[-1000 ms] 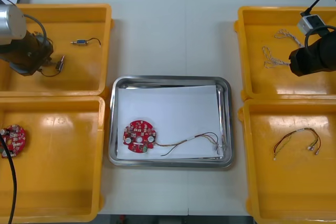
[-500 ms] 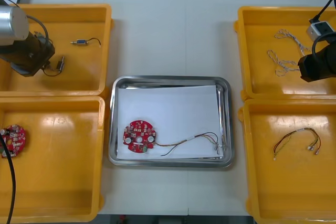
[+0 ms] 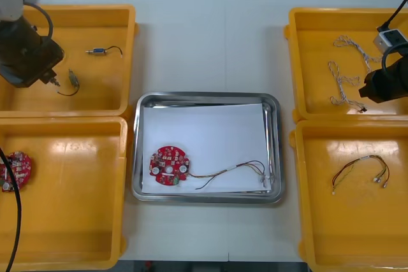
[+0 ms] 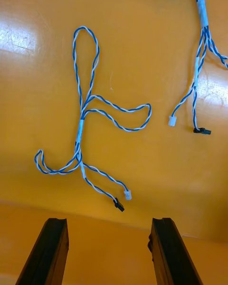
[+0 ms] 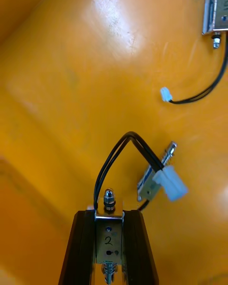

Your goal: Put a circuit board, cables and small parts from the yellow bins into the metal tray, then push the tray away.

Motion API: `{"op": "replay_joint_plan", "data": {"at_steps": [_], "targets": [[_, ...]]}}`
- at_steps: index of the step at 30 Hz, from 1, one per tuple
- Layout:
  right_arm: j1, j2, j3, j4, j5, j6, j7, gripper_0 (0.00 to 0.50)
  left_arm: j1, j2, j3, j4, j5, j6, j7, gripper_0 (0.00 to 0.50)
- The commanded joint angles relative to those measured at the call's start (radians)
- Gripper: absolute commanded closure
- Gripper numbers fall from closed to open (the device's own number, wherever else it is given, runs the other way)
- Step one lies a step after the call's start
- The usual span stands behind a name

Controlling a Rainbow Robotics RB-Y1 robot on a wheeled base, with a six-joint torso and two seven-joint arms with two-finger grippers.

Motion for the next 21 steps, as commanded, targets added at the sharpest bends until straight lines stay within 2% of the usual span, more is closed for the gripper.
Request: {"op": "replay_joint_plan", "data": {"at_steps": [1, 9, 17, 21], "targets": [[-0.033, -0.034, -0.037, -0.008, -0.006, 0.042, -0.007, 0.000, -0.040, 0.053, 0.025, -0.103, 0.021, 0.075, -0.059, 0.500], [-0.130, 0.007, -0.019, 0.087, -0.003, 0.078, -0.057, 0.000, -0.040, 0.053, 0.000, -0.215, 0.047, 0.170, -0.077, 0.500], [-0.220, 0.034, 0.046, 0.177, 0.034, 0.077, -0.090, 0.000, -0.037, 0.044, -0.086, -0.296, 0.061, 0.182, -0.097, 0.500], [-0.251, 0.064, 0.053, 0.219, 0.064, 0.077, -0.103, 0.000, -0.031, 0.038, -0.115, -0.356, 0.113, 0.182, -0.100, 0.500]]}}
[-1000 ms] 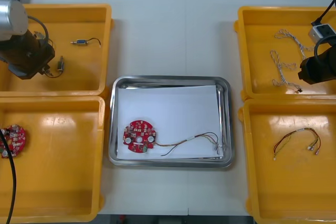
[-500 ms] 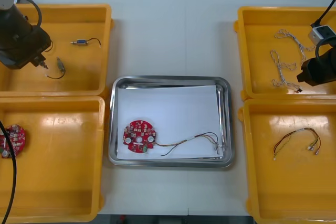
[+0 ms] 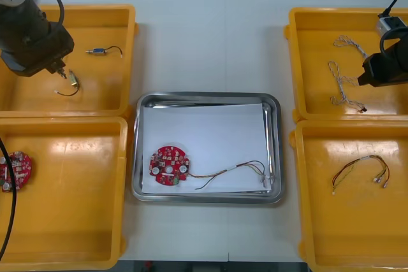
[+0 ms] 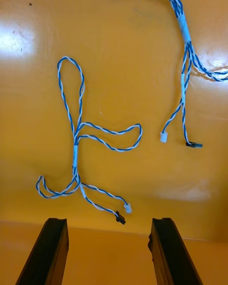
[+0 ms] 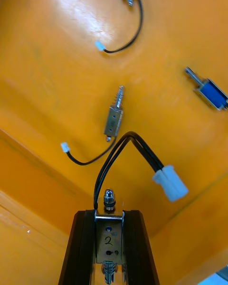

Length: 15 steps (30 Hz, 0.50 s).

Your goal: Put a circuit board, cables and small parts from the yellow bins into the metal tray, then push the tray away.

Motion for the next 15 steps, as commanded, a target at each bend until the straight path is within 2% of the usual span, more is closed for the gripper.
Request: {"op": "replay_joint_plan", "data": {"at_steps": [1, 8, 15], "targets": [[-0.075, 0.039, 0.021, 0.031, 0.039, 0.003, -0.038, 0.000, -0.031, 0.033, -0.045, -0.096, 0.061, 0.010, -0.085, 0.500], [-0.112, 0.070, 0.083, 0.102, 0.091, -0.018, -0.060, 0.000, -0.031, 0.030, -0.112, -0.185, 0.149, 0.010, -0.074, 0.500], [-0.121, 0.094, 0.107, 0.182, 0.088, -0.074, -0.047, 0.000, -0.029, 0.013, -0.138, -0.233, 0.227, 0.010, -0.070, 0.500]]}}
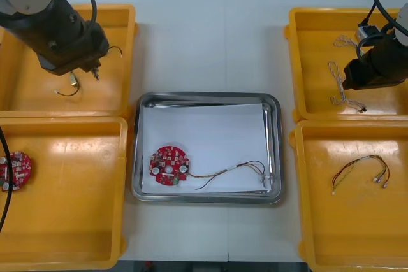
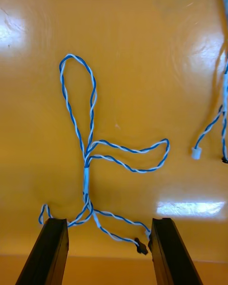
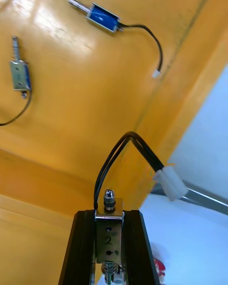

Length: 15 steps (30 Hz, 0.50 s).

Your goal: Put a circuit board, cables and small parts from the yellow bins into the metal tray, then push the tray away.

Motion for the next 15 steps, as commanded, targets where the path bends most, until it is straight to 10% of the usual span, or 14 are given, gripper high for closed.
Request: {"op": "replay_joint_plan", "data": {"at_steps": [1, 15], "targets": [[-0.045, 0.022, 0.027, 0.025, 0.008, -0.024, -0.029, 0.000, -0.029, 0.008, -0.026, -0.060, 0.035, 0.009, -0.069, 0.500], [-0.044, 0.056, 0.066, 0.104, 0.017, -0.101, -0.023, 0.000, -0.025, -0.104, -0.256, -0.146, -0.087, 0.009, -0.017, 0.500]]}}
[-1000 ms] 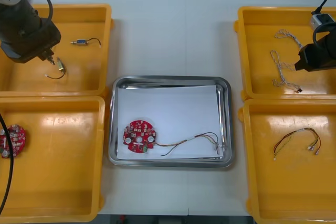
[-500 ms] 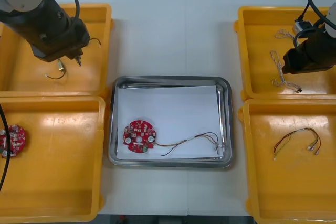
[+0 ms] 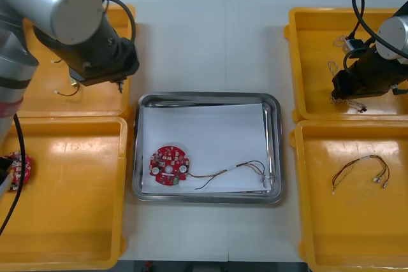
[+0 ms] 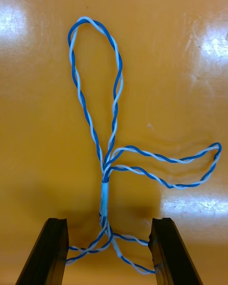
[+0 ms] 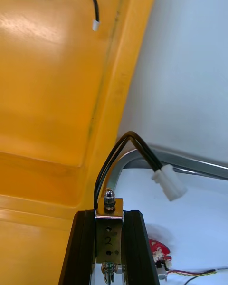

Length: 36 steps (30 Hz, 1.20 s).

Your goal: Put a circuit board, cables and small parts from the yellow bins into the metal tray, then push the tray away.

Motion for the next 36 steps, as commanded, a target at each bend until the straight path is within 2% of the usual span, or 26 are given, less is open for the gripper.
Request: {"op": "replay_joint_plan", "data": {"at_steps": [1, 6, 10, 12, 14, 15, 16, 19, 25, 29, 36], "targets": [[-0.040, 0.014, 0.025, 0.014, 0.009, -0.033, -0.023, 0.000, -0.025, -0.058, -0.072, -0.046, -0.038, 0.008, -0.017, 0.500], [-0.040, 0.021, 0.039, 0.022, 0.028, -0.054, -0.029, 0.000, -0.025, -0.101, -0.164, -0.068, -0.063, 0.008, 0.055, 0.500], [-0.040, 0.021, 0.038, 0.023, 0.028, -0.054, -0.023, 0.000, -0.022, -0.111, -0.226, -0.081, -0.078, 0.008, 0.090, 0.500], [-0.040, 0.021, 0.038, 0.023, 0.026, -0.054, -0.023, 0.016, -0.006, -0.113, -0.238, -0.091, -0.087, 0.008, 0.090, 0.500], [-0.040, 0.020, 0.039, 0.022, 0.028, -0.053, -0.023, 0.243, 0.017, -0.111, -0.255, -0.106, -0.104, 0.008, 0.087, 0.500], [-0.040, 0.020, 0.038, 0.023, 0.026, -0.054, -0.025, 0.243, 0.029, -0.107, -0.270, -0.112, -0.115, 0.008, 0.087, 0.500], [-0.040, 0.021, 0.038, 0.022, 0.026, -0.054, -0.023, 0.429, 0.037, -0.105, -0.287, -0.117, -0.126, 0.008, 0.087, 0.500], [-0.040, 0.020, 0.039, 0.022, 0.026, -0.054, -0.022, 0.500, 0.057, -0.097, -0.321, -0.124, -0.149, -0.003, 0.087, 0.500], [-0.042, 0.018, 0.038, 0.022, 0.026, -0.054, -0.014, 0.500, 0.092, -0.097, -0.339, -0.137, -0.179, -0.050, 0.081, 0.500], [-0.045, 0.006, 0.035, -0.004, 0.023, -0.051, -0.005, 0.500, 0.127, -0.097, -0.344, -0.137, -0.204, -0.117, 0.069, 0.500], [-0.043, -0.016, -0.011, -0.072, 0.022, 0.010, 0.008, 0.500, 0.173, -0.097, -0.368, -0.135, -0.251, -0.201, 0.055, 0.500]]}}
